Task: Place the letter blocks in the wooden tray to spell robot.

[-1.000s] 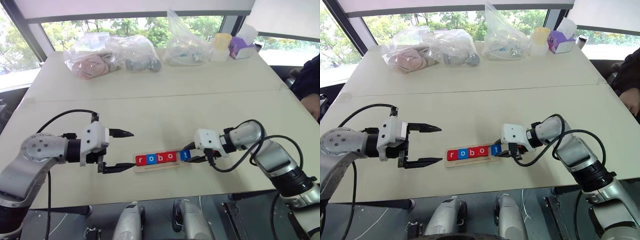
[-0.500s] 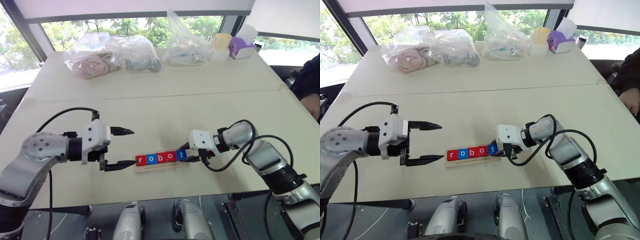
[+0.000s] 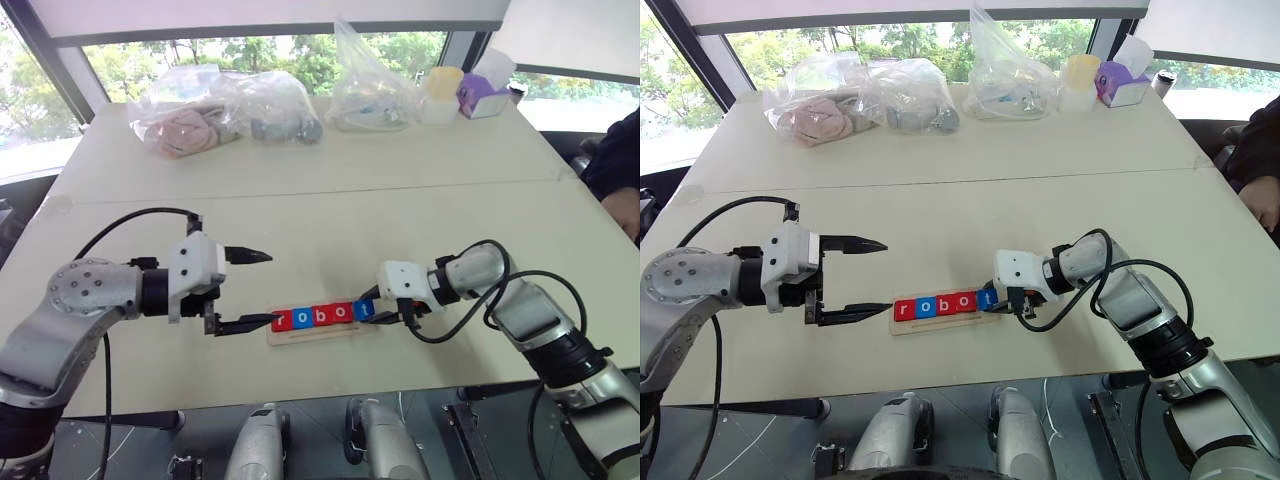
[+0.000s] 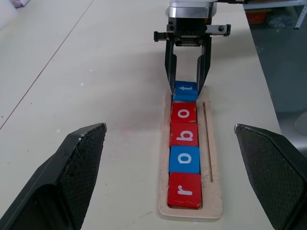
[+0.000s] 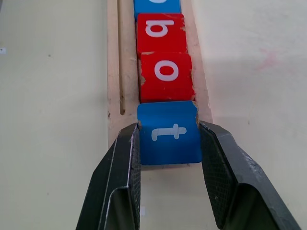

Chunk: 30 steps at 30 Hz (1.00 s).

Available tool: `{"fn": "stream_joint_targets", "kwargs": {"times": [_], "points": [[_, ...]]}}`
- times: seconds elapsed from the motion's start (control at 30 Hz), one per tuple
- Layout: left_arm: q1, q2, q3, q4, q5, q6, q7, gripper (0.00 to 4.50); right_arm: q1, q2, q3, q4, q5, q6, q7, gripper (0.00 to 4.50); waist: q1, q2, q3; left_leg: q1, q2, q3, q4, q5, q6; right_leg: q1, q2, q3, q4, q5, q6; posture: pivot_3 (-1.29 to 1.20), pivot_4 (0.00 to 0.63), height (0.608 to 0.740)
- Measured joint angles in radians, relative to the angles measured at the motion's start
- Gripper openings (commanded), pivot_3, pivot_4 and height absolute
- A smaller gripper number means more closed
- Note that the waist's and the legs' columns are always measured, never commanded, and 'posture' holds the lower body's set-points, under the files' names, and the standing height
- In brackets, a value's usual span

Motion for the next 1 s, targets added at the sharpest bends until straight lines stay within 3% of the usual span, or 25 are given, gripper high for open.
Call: {"fn": "stream_joint_targets", "kwargs": {"times": [0.13,0.17,0.5,1.0], "points": [[0.0,-0.001,-0.008,-0.001,0.0,0.002,0.001,4.5,0.0,0.0,0.0,0.002,0.0,-0.001,0.0,4.15,0.0,0.0,0.0,0.0,0.0,0.0,0.0,0.0,0.0,0.0,0.0,0.0,0.0,0.0,0.0,0.0,0.15,0.74],[0.0,-0.001,-0.009,-0.001,0.0,0.002,0.002,4.5,0.0,0.0,0.0,0.002,0.0,0.0,0.0,4.48,0.0,0.0,0.0,0.0,0.0,0.0,0.0,0.0,0.0,0.0,0.0,0.0,0.0,0.0,0.0,0.0,0.15,0.74],[-0.009,-0.003,-0.014,-0.001,0.0,0.002,0.002,4.5,-0.048,0.042,-0.049,0.006,0.028,0.049,-0.06,4.48,-0.001,0.0,0.0,0.0,0.0,0.0,0.0,0.0,-0.001,0.0,0.0,0.0,0.0,0.0,0.0,0.0,0.15,0.74],[-0.029,-0.021,-0.025,0.0,0.002,0.0,0.002,4.5,-0.053,0.007,-0.076,0.099,-0.015,-0.025,-0.088,4.48,-0.001,0.0,0.0,0.0,0.0,0.0,0.0,0.001,-0.001,0.0,0.0,0.0,0.001,0.0,0.0,0.0,0.15,0.74]]}}
